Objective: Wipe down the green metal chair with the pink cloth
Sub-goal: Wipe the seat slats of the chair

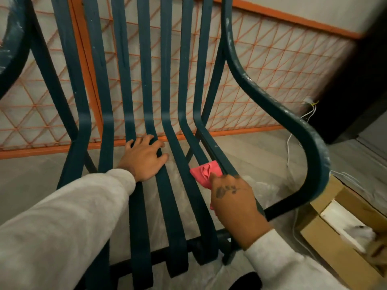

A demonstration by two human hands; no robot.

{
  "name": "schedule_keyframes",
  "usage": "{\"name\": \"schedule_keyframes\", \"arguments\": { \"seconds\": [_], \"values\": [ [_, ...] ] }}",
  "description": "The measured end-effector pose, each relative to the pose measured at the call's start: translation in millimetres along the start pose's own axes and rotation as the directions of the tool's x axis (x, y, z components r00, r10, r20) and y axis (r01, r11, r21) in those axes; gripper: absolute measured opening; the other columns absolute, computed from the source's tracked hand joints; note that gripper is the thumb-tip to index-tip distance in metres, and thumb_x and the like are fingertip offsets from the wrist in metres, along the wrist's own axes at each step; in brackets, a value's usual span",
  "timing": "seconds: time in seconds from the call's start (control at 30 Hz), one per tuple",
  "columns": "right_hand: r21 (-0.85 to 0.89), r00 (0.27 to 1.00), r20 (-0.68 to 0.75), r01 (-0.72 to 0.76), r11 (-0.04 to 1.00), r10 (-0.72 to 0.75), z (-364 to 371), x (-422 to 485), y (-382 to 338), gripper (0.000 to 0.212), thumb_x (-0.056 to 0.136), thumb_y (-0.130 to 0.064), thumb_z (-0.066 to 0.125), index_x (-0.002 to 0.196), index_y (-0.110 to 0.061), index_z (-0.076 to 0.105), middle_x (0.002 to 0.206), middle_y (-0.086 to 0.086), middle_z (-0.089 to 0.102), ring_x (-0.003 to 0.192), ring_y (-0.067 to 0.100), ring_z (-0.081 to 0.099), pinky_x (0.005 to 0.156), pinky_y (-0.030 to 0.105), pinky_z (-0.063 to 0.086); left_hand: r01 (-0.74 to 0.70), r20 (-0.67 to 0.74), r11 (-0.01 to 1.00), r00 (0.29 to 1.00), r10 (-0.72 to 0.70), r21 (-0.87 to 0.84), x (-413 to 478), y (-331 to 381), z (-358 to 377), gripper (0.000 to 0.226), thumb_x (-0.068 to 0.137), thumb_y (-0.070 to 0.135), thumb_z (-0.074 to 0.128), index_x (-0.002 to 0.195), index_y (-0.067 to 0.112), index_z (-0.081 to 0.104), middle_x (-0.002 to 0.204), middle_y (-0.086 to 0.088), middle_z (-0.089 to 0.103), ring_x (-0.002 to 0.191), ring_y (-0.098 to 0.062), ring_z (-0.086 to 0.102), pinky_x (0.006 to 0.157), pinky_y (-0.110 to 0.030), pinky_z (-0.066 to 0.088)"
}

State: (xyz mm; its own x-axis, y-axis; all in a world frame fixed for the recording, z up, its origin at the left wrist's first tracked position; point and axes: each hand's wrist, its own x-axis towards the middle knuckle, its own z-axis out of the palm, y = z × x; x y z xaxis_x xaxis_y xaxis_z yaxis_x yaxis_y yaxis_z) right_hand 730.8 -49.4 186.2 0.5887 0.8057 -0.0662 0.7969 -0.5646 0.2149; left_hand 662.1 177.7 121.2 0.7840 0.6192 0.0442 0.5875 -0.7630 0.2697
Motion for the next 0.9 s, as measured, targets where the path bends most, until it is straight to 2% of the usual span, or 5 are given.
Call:
{"name": "schedule_keyframes", "arguments": {
  "seconds": [0.17,0.4,0.53,0.67,0.9],
  "values": [
    [0.079,0.998,0.065,-0.021,0.997,0.016,8.4,-25.9,11.5,0.029,0.095,-0.021,0.059,0.123,-0.017,0.051,0.112,0.006,0.062,0.105,0.025,0.058,0.091,0.033,0.047,-0.001,-0.015,0.999,1.000,0.002,0.037,-5.0,7.6,-5.9,0.053,0.099,0.055,0.034,0.146,0.030,0.040,0.151,-0.004,0.037,0.142,-0.026,0.030,0.116,-0.051,0.021],
    [0.158,0.999,0.003,-0.034,0.987,0.034,6.9,-30.7,16.4,0.032,0.092,-0.021,0.063,0.122,-0.019,0.053,0.111,0.005,0.063,0.101,0.024,0.060,0.086,0.031,0.047,-0.158,-0.055,0.983,0.985,0.164,0.098,-16.5,41.0,-18.1,0.043,0.103,0.040,0.037,0.142,0.025,0.043,0.144,-0.001,0.046,0.137,-0.025,0.037,0.115,-0.048,0.025],
    [0.468,0.986,-0.040,-0.126,0.875,0.163,7.7,-38.0,32.4,0.023,0.091,-0.020,0.062,0.112,-0.027,0.066,0.093,0.000,0.069,0.086,0.019,0.066,0.079,0.031,0.056,-0.321,0.000,0.947,0.947,0.321,0.010,-31.2,79.2,-9.0,0.047,0.101,0.048,0.040,0.143,0.026,0.043,0.144,0.001,0.045,0.138,-0.021,0.035,0.114,-0.047,0.026],
    [0.693,0.915,-0.201,-0.120,0.710,0.350,2.0,-62.1,61.3,0.032,0.095,-0.011,0.050,0.110,-0.029,0.071,0.072,-0.012,0.063,0.057,0.001,0.056,0.051,0.010,0.045,-0.375,0.050,0.924,0.924,0.379,-0.074,-39.4,100.1,5.9,0.050,0.101,0.051,0.037,0.144,0.027,0.042,0.143,0.002,0.043,0.138,-0.021,0.033,0.114,-0.046,0.027],
    [0.663,0.784,-0.417,-0.084,0.744,0.460,-0.9,-104.0,78.1,0.037,0.098,-0.016,0.055,0.131,-0.031,0.058,0.083,-0.009,0.064,0.063,0.002,0.060,0.053,0.004,0.040,-0.337,0.081,0.938,0.936,0.343,-0.078,-45.3,102.2,10.6,0.050,0.103,0.050,0.030,0.149,0.030,0.036,0.154,0.000,0.033,0.144,-0.022,0.026,0.121,-0.046,0.016]
  ]
}}
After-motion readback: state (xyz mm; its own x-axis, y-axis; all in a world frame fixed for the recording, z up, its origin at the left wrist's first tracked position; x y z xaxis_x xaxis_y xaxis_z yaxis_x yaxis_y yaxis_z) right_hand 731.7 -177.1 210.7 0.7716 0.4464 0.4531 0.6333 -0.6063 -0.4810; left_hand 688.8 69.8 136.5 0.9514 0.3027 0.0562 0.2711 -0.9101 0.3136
